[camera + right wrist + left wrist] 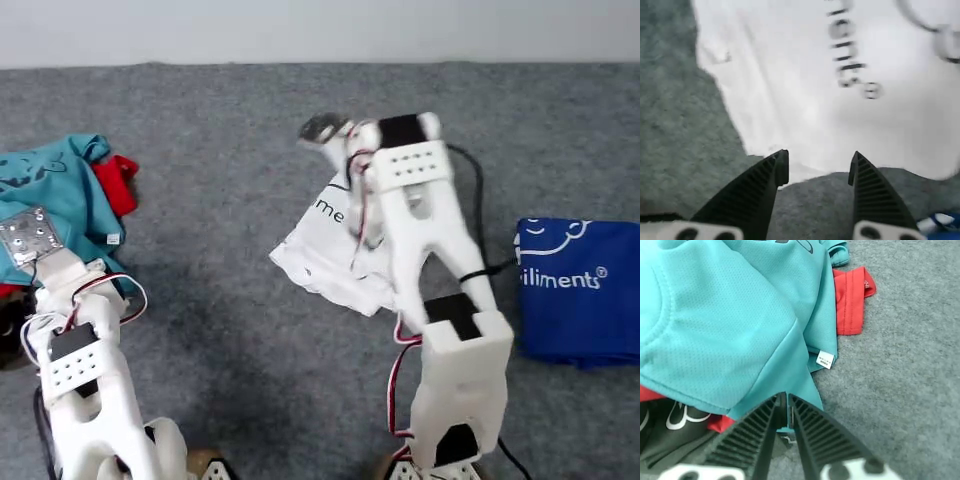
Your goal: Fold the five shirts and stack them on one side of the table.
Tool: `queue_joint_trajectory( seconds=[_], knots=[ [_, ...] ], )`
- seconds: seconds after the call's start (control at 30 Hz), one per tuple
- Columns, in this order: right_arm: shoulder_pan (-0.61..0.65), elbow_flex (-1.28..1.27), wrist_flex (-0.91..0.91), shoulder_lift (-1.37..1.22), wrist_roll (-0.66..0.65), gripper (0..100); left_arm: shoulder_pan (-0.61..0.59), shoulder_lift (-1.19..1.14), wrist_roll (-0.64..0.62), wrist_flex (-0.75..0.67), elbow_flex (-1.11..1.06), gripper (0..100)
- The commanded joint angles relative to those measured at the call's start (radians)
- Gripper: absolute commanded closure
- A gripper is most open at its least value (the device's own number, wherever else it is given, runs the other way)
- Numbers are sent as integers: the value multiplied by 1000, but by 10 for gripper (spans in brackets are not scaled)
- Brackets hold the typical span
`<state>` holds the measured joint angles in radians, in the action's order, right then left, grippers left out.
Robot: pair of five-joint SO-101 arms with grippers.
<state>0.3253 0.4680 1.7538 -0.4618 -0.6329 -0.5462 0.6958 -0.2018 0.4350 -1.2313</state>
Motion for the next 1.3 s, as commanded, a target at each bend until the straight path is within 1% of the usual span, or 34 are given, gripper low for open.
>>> queue_joint_trajectory(
  seconds=[0.0, 0.13, 0.37, 0.53, 0.73, 0.8, 0.9, 0.97, 1.07, 1.2, 1.27],
  knots=[
    [54, -68, 39, 91, 15, 783, 6, 34, 12, -23, 5, 984],
    [90, -115, -19, 68, 55, 744, 6, 34, 12, -23, 5, 984],
    [99, -112, -90, -36, 69, 745, 6, 34, 12, -23, 5, 984],
    [137, -112, -88, -74, 71, 745, 6, 34, 12, -23, 5, 984],
    [137, -112, -137, -111, 68, 746, 6, 34, 12, -23, 5, 984],
    [131, -112, -157, -124, 64, 773, 6, 34, 12, -23, 5, 984],
    [122, -112, -189, -143, 54, 868, 6, 34, 12, -23, 5, 984],
    [120, -112, -191, -156, 9, 916, 6, 34, 12, -23, 5, 984],
    [114, -112, -196, -154, -5, 943, 6, 34, 12, -23, 5, 984],
    [90, -68, -183, -147, -6, 947, 6, 34, 12, -23, 5, 984],
    [73, -28, -163, -142, -11, 974, 6, 34, 12, -23, 5, 984]
  ],
)
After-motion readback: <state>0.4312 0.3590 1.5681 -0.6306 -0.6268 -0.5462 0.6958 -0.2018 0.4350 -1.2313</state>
